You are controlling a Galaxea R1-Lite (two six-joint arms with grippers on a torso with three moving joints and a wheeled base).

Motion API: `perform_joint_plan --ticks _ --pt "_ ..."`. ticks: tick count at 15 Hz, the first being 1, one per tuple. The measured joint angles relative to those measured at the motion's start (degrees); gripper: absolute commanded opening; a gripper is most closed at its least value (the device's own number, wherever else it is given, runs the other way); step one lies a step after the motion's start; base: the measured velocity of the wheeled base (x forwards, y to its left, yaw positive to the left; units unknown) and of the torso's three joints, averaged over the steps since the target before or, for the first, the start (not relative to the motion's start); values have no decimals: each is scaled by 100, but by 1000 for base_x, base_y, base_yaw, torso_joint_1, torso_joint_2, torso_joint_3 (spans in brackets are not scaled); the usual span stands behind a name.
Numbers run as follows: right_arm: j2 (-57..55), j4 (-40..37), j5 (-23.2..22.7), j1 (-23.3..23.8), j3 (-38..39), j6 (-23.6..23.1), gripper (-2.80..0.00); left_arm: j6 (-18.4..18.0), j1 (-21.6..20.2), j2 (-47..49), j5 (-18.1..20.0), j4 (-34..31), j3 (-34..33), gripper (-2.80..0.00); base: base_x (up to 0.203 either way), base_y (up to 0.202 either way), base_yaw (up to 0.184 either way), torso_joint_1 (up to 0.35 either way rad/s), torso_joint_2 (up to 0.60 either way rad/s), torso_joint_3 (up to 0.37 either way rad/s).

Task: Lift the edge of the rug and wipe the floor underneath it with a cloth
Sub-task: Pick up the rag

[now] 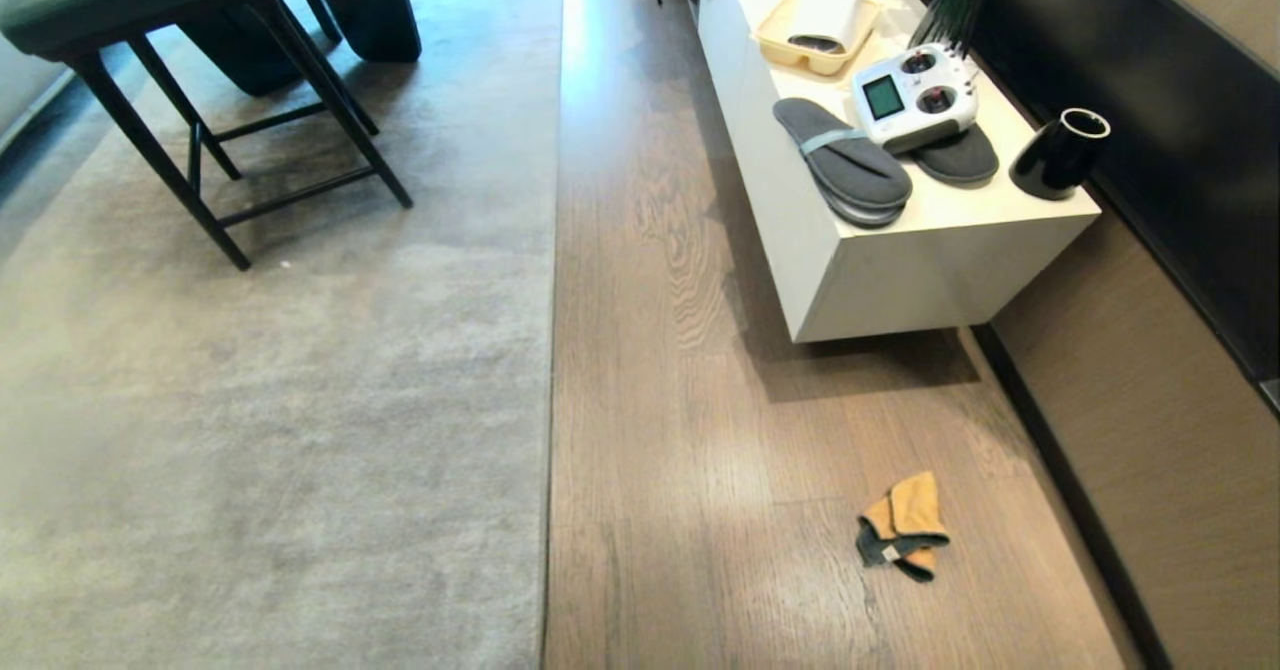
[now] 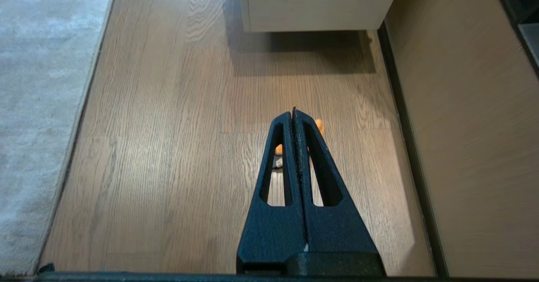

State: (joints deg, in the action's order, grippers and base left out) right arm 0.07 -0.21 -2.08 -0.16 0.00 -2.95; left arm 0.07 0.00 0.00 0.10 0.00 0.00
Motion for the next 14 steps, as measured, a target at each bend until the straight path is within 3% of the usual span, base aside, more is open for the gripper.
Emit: perform_joint_plan --ticks 14 --pt "0 -4 0 0 0 1 -280 0 0 0 0 0 0 -280 0 0 0 3 3 -198"
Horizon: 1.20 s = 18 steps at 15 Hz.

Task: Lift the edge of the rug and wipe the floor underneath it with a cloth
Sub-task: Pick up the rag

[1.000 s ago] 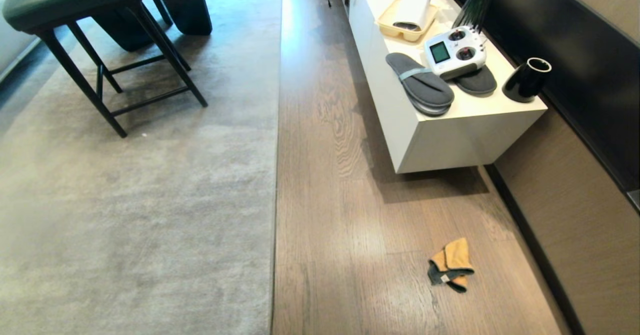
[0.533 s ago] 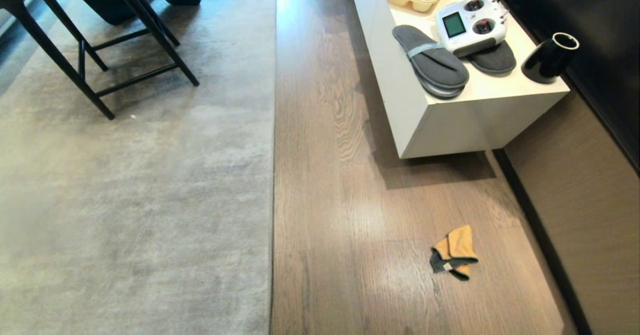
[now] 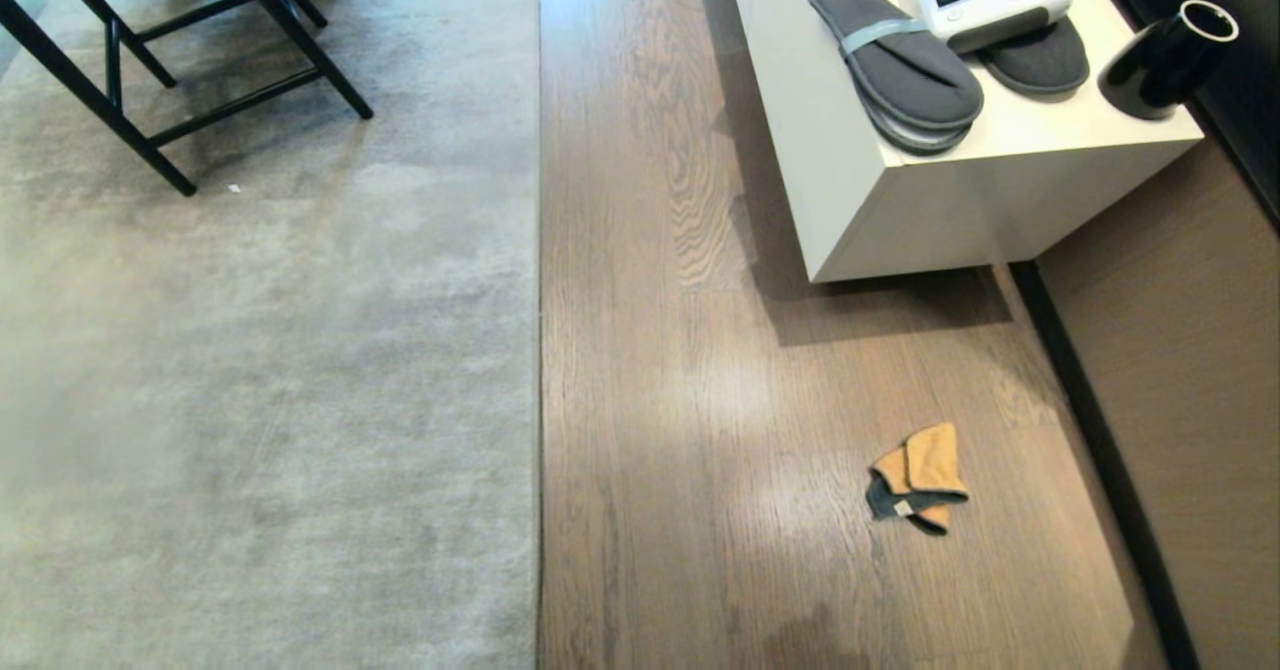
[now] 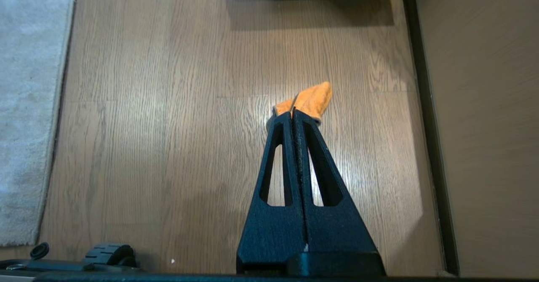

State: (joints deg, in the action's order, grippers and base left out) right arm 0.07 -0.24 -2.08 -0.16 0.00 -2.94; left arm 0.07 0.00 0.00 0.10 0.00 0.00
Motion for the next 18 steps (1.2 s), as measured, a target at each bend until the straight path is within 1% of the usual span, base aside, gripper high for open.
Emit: perform_joint_plan --ticks 18 --pt "0 5 1 0 0 -1 -280 0 0 0 0 0 0 -280 0 0 0 2 3 -200"
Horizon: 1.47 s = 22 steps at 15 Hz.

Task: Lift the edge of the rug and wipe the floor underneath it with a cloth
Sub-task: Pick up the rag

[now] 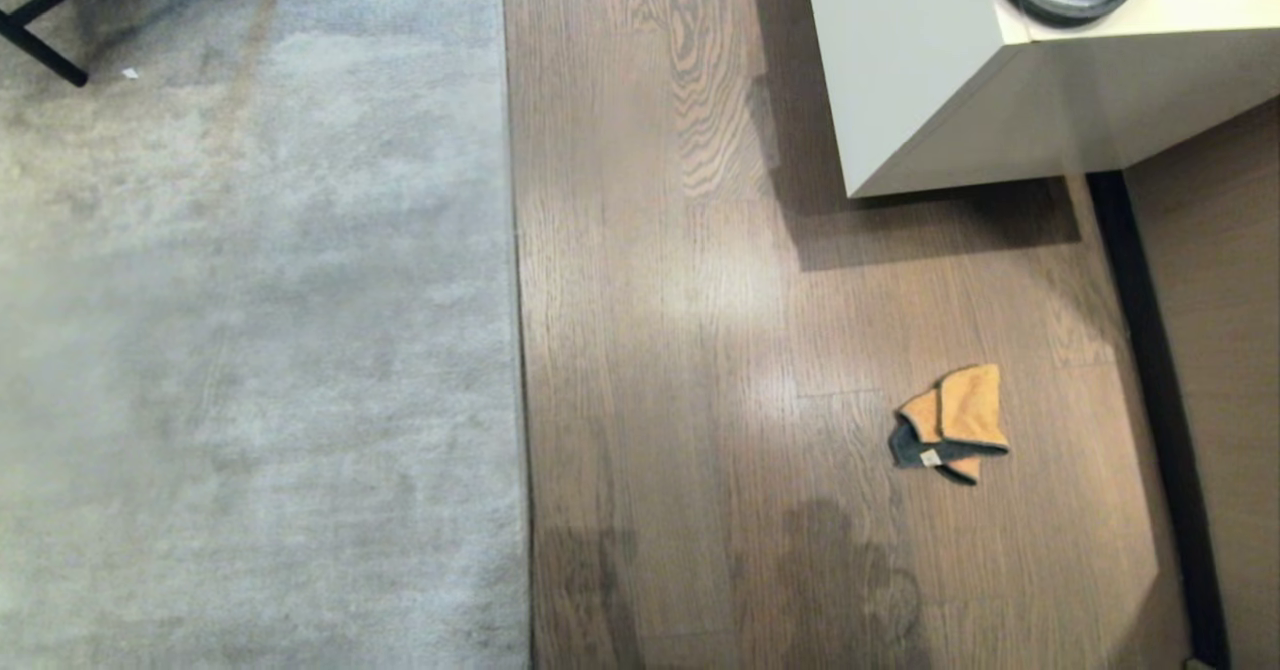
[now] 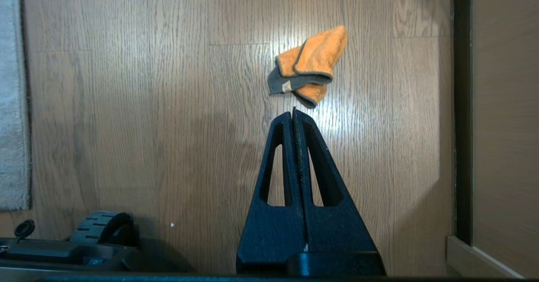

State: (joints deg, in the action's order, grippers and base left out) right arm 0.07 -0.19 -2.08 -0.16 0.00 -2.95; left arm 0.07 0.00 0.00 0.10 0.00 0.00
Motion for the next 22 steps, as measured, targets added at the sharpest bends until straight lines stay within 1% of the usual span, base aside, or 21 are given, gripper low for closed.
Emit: perform_joint_plan --ticks 11,22 --pt "0 -2 -1 0 0 1 -280 0 0 0 1 0 0 -280 0 0 0 1 0 -195" --pt "0 -3 2 0 0 -2 -280 0 0 0 1 0 0 -280 0 0 0 0 0 -14"
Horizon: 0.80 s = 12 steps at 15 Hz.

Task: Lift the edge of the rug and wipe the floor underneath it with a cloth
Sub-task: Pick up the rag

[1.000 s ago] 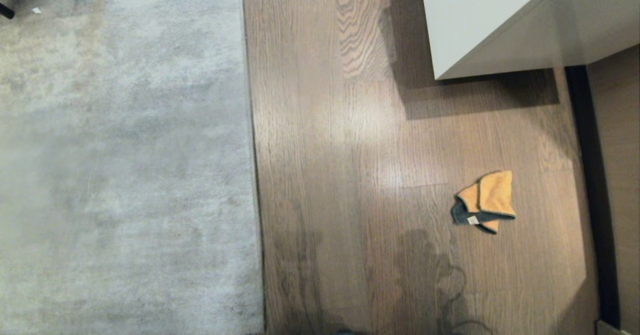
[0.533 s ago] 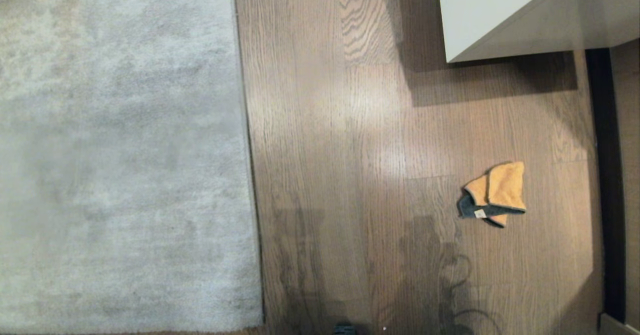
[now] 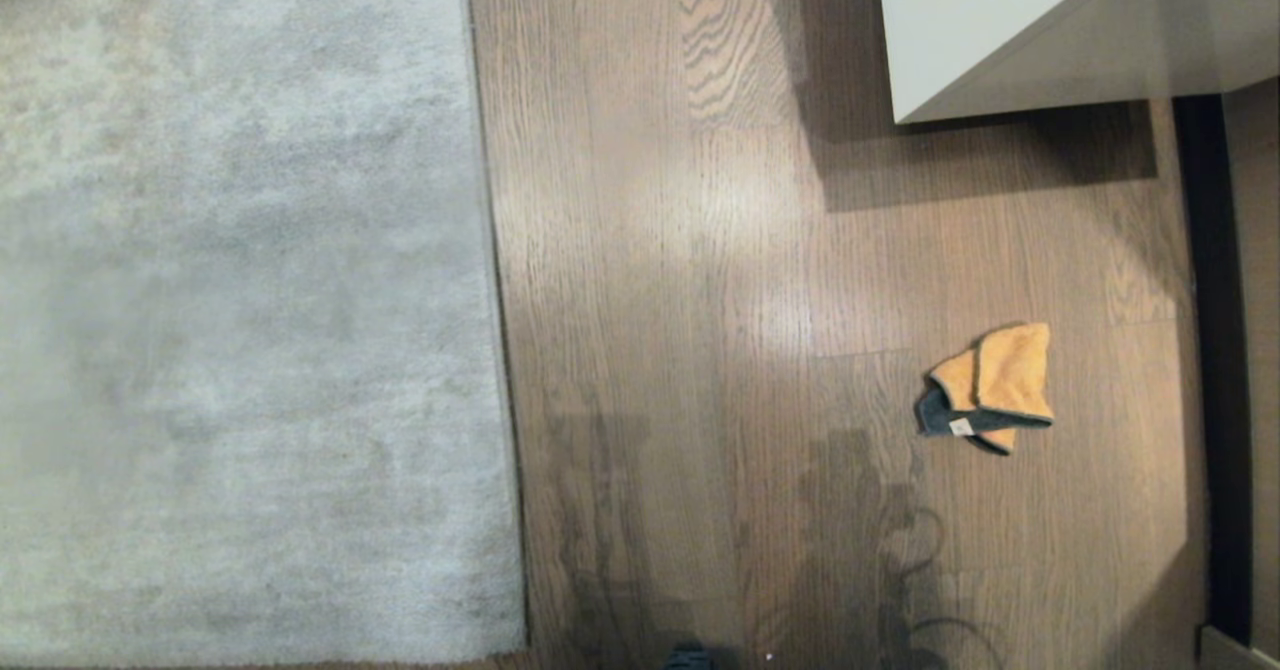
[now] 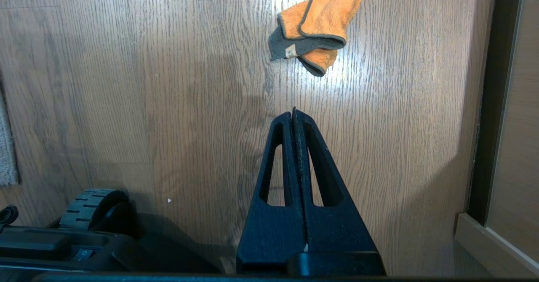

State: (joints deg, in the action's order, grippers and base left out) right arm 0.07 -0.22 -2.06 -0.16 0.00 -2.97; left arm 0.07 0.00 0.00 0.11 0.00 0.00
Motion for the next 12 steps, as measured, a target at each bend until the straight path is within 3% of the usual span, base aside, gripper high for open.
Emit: perform_joint_plan --ticks 5,12 --pt "0 -2 -2 0 0 2 -280 0 0 0 -1 0 0 -280 0 0 0 3 1 -28" --pt "0 2 0 0 0 2 -280 9 0 0 -2 0 0 -280 0 0 0 3 1 -181"
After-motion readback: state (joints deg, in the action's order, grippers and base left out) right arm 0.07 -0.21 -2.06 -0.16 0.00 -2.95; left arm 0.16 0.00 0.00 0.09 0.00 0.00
